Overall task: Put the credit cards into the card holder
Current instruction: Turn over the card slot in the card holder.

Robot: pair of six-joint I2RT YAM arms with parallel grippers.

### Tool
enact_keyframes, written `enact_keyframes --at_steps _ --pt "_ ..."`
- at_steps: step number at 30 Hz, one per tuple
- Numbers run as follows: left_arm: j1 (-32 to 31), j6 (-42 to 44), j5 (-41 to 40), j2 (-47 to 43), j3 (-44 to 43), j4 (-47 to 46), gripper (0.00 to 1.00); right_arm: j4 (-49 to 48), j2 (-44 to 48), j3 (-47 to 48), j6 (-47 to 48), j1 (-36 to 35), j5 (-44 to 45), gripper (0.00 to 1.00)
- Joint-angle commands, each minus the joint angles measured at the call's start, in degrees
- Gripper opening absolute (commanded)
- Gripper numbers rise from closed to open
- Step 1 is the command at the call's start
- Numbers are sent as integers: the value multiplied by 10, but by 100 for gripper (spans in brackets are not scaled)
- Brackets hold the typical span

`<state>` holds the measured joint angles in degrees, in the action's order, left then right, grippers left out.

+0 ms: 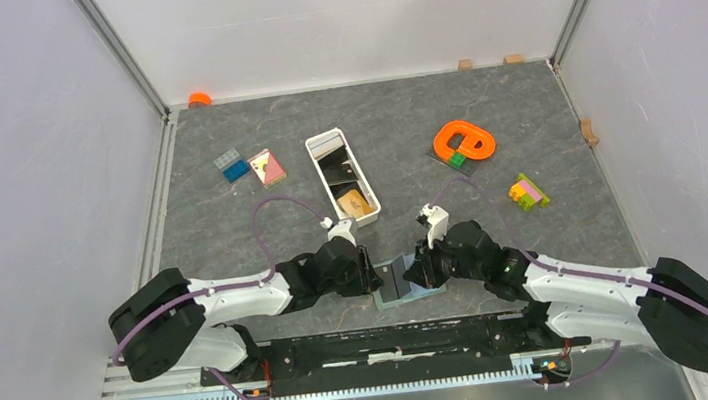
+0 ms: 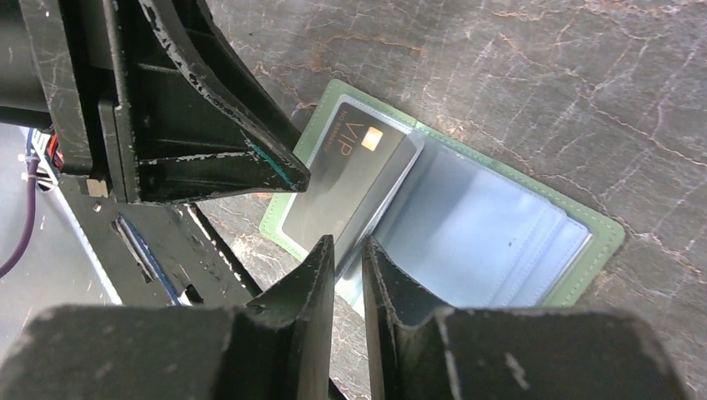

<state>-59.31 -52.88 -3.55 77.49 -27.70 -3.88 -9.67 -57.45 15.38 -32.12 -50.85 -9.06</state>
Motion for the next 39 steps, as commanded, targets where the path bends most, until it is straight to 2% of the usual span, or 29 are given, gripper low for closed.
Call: enact_keyframes --at_steps 1,5,12,17,22,28,31,34,36,39 --pt "5 -20 3 -2 14 -15 45 -33 -10 16 -3 -14 -11 25" --pt "8 -18 2 -19 22 -19 46 -43 -19 22 -4 -19 -11 30" --pt "19 -13 3 -46 33 -15 49 -42 -35 39 2 -31 7 45" --pt "37 -10 10 -75 44 -6 50 -44 -48 58 4 -42 11 49" --pt "64 16 16 -120 40 55 53 -60 -73 66 3 -52 4 50" --pt "130 61 33 -194 28 144 57 -75 -92 78 5 -63 -2 54" --pt "172 98 64 -226 -2 198 62 -38 -78 99 33 -63 20 60" --pt "215 149 92 -238 -52 271 70 43 -67 147 90 -62 84 68" --pt "252 189 113 -231 -96 310 74 107 -72 196 127 -60 154 73" --pt "289 228 137 -198 -143 334 77 161 -92 255 171 -41 208 79"
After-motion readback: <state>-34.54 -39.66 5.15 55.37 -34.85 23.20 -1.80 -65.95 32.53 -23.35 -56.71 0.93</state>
